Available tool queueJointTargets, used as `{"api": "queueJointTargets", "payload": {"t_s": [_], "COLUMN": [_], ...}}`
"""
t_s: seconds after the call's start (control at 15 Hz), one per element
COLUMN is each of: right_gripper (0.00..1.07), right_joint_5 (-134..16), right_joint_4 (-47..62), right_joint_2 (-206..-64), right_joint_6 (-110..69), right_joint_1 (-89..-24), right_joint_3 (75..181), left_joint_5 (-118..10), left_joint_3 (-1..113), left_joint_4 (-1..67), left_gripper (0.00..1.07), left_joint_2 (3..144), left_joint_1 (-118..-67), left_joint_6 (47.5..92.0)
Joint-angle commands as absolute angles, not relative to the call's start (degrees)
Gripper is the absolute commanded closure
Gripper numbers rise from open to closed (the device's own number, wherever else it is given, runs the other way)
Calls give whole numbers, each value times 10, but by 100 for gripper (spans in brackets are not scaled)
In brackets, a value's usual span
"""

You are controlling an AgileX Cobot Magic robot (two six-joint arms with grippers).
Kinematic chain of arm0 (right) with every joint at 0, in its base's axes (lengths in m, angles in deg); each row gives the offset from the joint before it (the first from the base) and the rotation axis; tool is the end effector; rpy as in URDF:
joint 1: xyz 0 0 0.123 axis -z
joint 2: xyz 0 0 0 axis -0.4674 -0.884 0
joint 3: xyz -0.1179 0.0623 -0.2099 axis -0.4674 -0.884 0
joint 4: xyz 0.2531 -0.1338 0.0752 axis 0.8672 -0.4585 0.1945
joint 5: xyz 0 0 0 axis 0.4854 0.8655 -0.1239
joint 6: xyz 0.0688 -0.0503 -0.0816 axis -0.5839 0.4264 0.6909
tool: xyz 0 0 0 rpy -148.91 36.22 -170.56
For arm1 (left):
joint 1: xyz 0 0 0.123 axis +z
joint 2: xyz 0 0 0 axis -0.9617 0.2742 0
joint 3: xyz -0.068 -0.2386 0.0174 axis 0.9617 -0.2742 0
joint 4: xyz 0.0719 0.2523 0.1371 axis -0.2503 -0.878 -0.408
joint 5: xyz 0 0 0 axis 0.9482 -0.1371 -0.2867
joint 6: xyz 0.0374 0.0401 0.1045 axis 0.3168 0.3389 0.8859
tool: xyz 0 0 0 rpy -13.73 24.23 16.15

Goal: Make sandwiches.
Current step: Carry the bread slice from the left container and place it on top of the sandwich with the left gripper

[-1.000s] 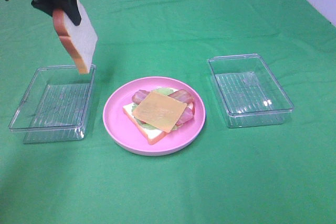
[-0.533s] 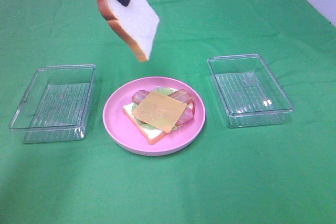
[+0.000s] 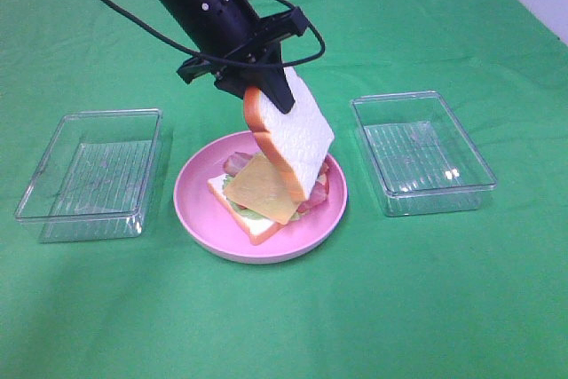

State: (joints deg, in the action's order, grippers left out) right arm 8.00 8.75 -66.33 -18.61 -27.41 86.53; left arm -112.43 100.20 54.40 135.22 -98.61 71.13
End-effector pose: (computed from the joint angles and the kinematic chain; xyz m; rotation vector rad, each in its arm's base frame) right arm 0.0969 0.0019 0.2677 -0.1174 2.1263 -0.0421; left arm 0.4317 -0.2688 0.1515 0.5041 2.9014 -0.9501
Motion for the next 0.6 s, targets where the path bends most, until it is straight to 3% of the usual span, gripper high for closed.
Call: {"api": "queueJointTargets", "payload": {"t_s": [0.07, 0.4, 0.47, 0.6], "right_gripper": [12, 12, 12, 12], "right_joint_5": [76, 76, 76, 76], "right_joint_4": [89, 89, 89, 89], "right_joint_2": [-646, -646, -646, -646], "right_joint_6": [-184, -184, -184, -184], "right_joint_1": [-272, -272, -272, -272], "right_joint_3": [864, 864, 864, 864], "left_joint_5": [-1180, -1179, -1179, -1182], "left_joint_3": [1005, 1005, 1005, 1005], "left_joint_4": [550, 537, 499, 428], "left_gripper": [106, 105, 98, 56], "left_joint_2": [1369, 1387, 1386, 1381], "left_joint_1": [-994, -994, -994, -994], "left_joint_6": [704, 695, 676, 641]}}
